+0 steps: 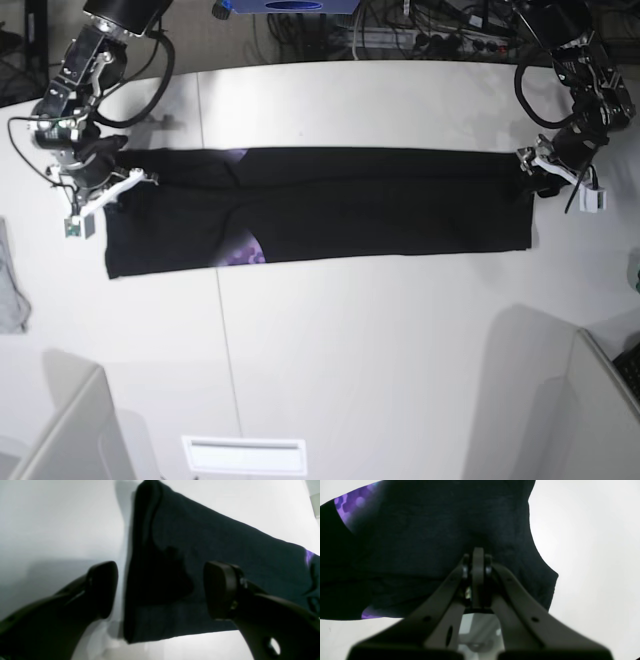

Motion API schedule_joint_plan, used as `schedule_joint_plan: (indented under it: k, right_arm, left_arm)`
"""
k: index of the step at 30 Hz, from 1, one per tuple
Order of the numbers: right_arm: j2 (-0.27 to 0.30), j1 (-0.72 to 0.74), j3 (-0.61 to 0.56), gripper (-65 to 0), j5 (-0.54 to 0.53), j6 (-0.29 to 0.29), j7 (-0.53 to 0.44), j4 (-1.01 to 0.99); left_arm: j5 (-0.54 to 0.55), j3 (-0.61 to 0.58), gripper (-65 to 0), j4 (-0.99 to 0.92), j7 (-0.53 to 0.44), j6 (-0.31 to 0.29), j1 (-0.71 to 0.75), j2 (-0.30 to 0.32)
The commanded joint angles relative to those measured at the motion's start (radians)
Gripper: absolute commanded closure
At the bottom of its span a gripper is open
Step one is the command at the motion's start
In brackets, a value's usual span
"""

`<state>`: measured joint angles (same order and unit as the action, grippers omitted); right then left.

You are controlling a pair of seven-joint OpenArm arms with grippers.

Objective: Fold the T-shirt properly
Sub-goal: 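Release the strip ends and regrasp them, pulling the strip flat, then lift the strip end with the left gripper and fold it toward the right gripper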

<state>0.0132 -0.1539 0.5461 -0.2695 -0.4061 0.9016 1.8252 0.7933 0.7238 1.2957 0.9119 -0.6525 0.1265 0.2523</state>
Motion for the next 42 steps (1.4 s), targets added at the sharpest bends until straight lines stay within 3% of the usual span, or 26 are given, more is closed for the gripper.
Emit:
schedule_joint_plan:
  k: [1, 6, 12, 14, 17, 21, 26, 36, 42]
  right_arm:
    - [0.009, 0.003, 0.002, 0.0, -0.011, -0.009, -0.019, 0.021]
    - [0.009, -0.002, 0.002, 0.0, -0.011, -0.009, -0.019, 0.021]
    - [0.008, -0.002, 0.002, 0.0, -0.011, -0.009, -0.019, 0.021]
    - [0.008, -0.002, 0.004, 0.0, -0.011, -0.009, -0.019, 0.021]
    - [0.008, -0.003, 0.006, 0.0, -0.011, -0.009, -0.019, 0.021]
    - [0.008, -0.014, 0.006, 0.0, -0.011, -0.009, -0.023, 0.02]
    - [0.008, -0.016, 0.007, 0.0, -0.011, -0.009, -0.02, 0.02]
    - [0.004, -0.016, 0.004, 0.0, -0.011, -0.01, -0.019, 0.018]
    - [-0.025, -0.016, 0.004, 0.0, -0.011, -0.01, -0.019, 0.018]
  left_arm:
    - [-0.015, 0.001, -50.0, -0.003, 0.022, 0.009, -0.004, 0.011]
    - [-0.015, 0.001, -27.6, -0.02, 0.022, 0.007, -0.006, 0.012]
    - [-0.015, 0.0, -9.4, -0.02, 0.022, 0.007, -0.003, 0.014]
    - [-0.019, 0.001, -0.2, -0.018, 0.022, 0.006, -0.001, 0.023]
    - [-0.091, 0.006, 0.0, -0.012, 0.011, 0.003, -0.006, 0.037]
    - [-0.197, 0.001, 0.0, -0.011, -0.101, 0.001, -0.001, 0.04]
    - [-0.228, 0.009, 0.0, 0.0, -0.164, 0.0, 0.023, 0.043]
    - [-0.234, 0.001, 0.0, 0.364, -0.207, 0.01, 0.17, 0.02]
    - [-0.417, -0.114, 0.0, 0.546, -0.205, 0.044, 0.221, -0.038]
